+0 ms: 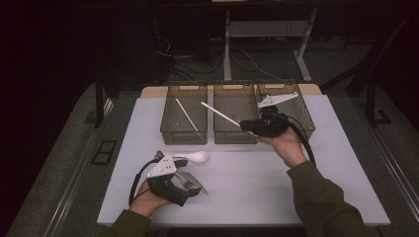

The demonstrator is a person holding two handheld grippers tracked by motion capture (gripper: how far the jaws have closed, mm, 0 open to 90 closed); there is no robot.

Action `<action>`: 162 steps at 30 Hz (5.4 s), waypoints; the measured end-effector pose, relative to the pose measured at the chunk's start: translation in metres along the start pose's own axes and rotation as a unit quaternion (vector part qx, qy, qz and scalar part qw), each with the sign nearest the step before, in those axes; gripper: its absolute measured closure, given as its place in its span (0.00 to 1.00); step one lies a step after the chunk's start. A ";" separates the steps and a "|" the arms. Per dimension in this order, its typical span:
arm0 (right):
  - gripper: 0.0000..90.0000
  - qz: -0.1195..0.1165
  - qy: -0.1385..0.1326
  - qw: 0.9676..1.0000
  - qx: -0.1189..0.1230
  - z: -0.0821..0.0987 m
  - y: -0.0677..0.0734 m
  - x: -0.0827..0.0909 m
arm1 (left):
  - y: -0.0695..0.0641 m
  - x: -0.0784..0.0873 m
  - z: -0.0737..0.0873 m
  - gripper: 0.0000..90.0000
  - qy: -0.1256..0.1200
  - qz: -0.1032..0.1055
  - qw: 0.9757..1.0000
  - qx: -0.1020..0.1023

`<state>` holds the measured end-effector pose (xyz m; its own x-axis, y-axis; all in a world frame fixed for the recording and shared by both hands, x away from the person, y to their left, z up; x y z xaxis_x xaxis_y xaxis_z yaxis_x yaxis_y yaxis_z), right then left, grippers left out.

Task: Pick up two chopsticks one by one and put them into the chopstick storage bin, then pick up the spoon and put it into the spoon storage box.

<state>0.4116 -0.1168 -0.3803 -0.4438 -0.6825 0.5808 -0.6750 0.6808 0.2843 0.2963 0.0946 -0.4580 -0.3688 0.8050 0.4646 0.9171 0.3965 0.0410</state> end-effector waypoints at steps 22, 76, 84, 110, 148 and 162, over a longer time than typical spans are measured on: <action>0.95 0.016 0.042 0.999 0.005 -0.049 0.018 -0.075 | 0.000 0.001 -0.001 0.00 -0.001 0.002 1.000 -0.003; 0.59 0.005 0.063 0.998 0.001 -0.078 0.037 -0.146 | 0.001 0.004 -0.005 0.00 -0.008 -0.003 1.000 -0.004; 0.48 -0.023 0.043 0.999 0.005 -0.063 0.032 -0.110 | 0.001 0.002 -0.002 0.00 -0.001 -0.001 1.000 -0.007; 0.36 -0.048 -0.007 0.998 0.029 0.030 0.008 -0.004 | 0.003 0.001 0.001 0.00 0.008 -0.008 1.000 -0.001; 0.19 0.028 -0.039 0.999 0.010 0.158 -0.030 0.065 | 0.004 0.005 0.001 0.00 0.010 -0.023 1.000 -0.003; 0.19 0.031 -0.052 0.998 0.007 0.181 -0.033 0.084 | 0.017 0.007 -0.006 0.17 0.015 -0.028 0.999 0.003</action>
<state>0.2899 -0.2443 -0.4787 -0.5432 -0.6633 0.5148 -0.6522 0.7194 0.2387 0.3100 0.1045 -0.4489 -0.4146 0.7678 0.4884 0.8942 0.4432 0.0624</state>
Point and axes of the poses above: each handheld gripper's, and its own axes: x roughly backward along the jaws, z roughly out of its underside, y roughly to its left, the point moved 8 cm from there along -x, roughly forward along the jaws, and after that the axes turned 8 degrees about -x, right-handed, at the moved point
